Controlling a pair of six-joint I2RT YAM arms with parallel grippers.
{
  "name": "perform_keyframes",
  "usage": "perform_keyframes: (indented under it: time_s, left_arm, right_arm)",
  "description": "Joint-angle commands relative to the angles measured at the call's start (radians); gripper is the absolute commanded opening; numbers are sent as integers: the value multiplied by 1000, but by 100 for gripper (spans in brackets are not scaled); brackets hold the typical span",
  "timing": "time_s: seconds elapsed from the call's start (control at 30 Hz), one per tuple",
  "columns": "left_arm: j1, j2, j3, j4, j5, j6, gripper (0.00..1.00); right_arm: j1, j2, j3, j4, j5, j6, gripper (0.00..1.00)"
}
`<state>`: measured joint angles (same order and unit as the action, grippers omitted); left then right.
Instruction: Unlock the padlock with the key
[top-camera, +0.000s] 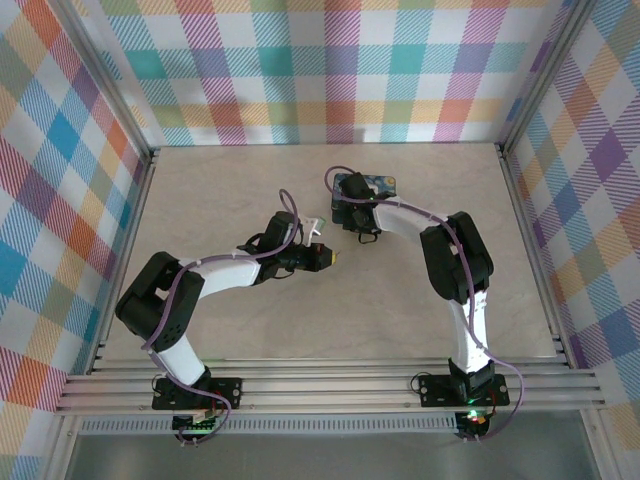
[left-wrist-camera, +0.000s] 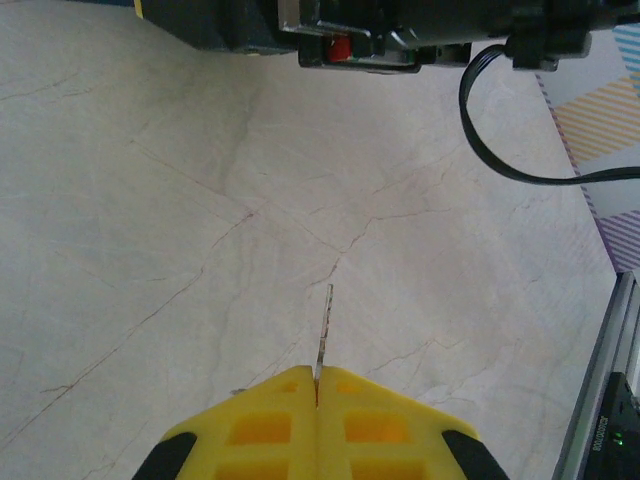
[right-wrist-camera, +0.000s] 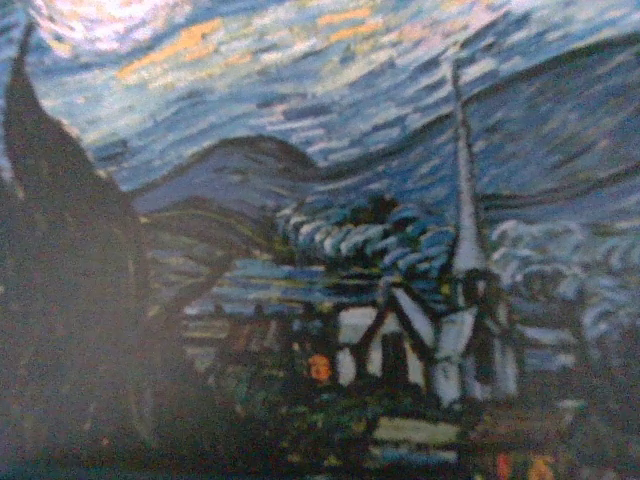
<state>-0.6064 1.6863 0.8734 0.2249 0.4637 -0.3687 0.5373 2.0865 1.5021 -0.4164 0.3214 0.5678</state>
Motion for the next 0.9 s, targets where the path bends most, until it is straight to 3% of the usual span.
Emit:
perform_keyframes:
  time_s: [0.0,0.27,0.57,0.87]
  left_arm:
    - [5,17,30,-25,27,30,0]
    - [5,15,32,-36,26,29,0]
    - [5,10,32,-42,27,29,0]
    - [5,-11,26,-56,15,35,0]
  right_arm:
    - [-11,19,-5,30,2,-8,46]
    - [-20,26,3,34,1,-27,39]
    - [-25,36,3,34,-4,-37,41]
    - [-39,47,12,42,-24,-55,29]
